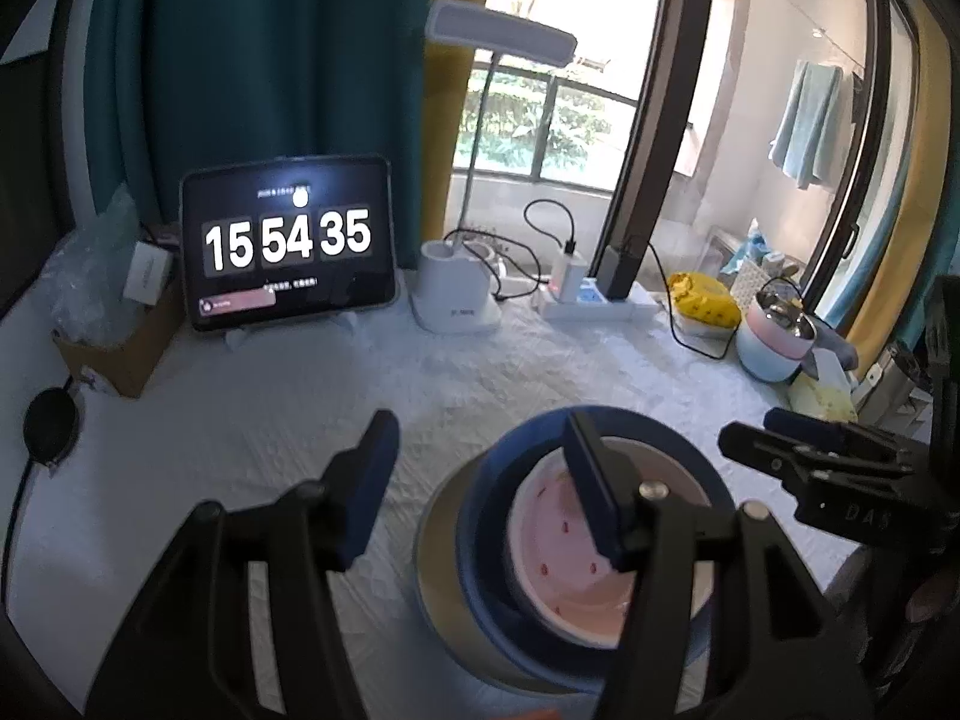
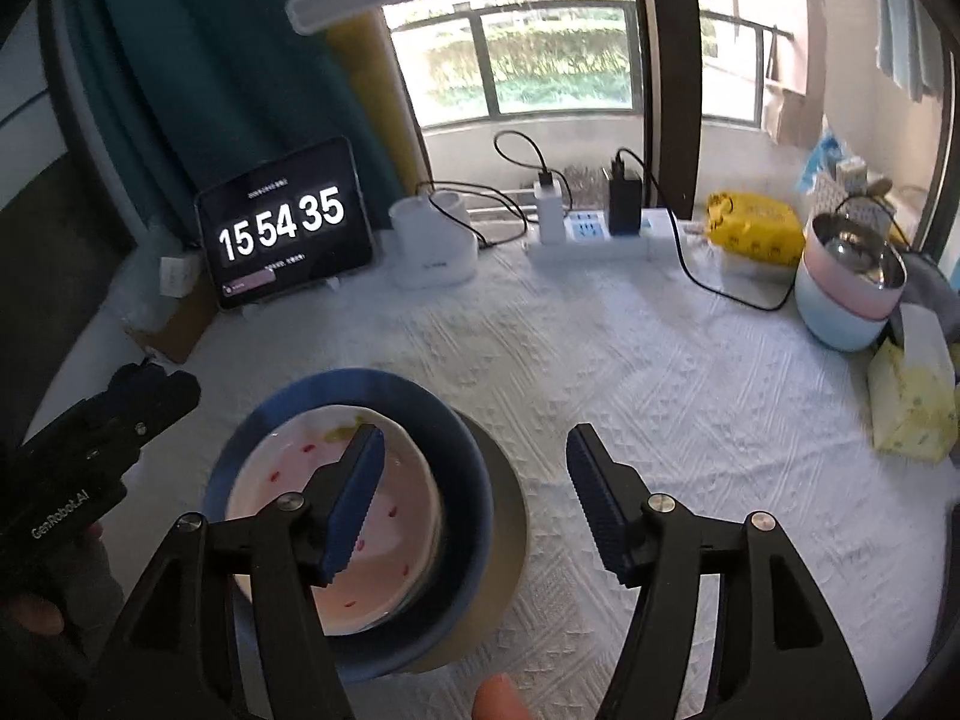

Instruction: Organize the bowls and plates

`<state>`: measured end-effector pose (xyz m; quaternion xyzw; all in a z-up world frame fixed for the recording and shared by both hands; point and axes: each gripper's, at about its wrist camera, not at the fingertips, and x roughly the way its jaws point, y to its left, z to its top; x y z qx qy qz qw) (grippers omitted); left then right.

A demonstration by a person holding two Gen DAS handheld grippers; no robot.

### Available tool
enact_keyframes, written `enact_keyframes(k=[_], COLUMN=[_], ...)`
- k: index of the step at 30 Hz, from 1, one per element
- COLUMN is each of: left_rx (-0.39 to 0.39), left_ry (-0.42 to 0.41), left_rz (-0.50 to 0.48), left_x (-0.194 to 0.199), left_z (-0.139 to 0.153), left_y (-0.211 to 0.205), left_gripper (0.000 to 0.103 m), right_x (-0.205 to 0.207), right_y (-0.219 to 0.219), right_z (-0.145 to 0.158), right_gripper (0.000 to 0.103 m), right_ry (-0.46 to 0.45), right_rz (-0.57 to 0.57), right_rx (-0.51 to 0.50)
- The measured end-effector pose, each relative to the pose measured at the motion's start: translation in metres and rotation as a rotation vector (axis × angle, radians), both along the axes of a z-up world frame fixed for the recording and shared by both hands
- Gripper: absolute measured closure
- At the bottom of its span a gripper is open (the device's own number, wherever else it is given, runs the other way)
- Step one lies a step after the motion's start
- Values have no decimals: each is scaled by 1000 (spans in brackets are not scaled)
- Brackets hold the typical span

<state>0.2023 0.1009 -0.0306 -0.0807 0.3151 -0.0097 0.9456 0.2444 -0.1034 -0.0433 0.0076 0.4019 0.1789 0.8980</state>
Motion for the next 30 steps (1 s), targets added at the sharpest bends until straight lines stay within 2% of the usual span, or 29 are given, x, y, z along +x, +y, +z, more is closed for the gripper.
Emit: enact_keyframes(k=[8, 13, 23, 30], left_rx=[29, 28, 47, 58], left_ry=[-62, -91, -150, -208], left_rz=[-2, -16, -46, -60], left_x=[-24, -38, -66, -88], left_z=[19, 27, 45, 62], left_y=[-11, -18, -38, -50], left_gripper=[43, 35, 31, 16], right_x=[-20, -35, -67, -89], right_y=[-6, -11, -27, -39], right_z=[11, 21, 40, 59], right_gripper=[36, 36, 36, 36], right_ry=[-44, -76, -137, -193], right_rz=[-3, -10, -35, -55], right_rx=[-7, -13, -9, -2])
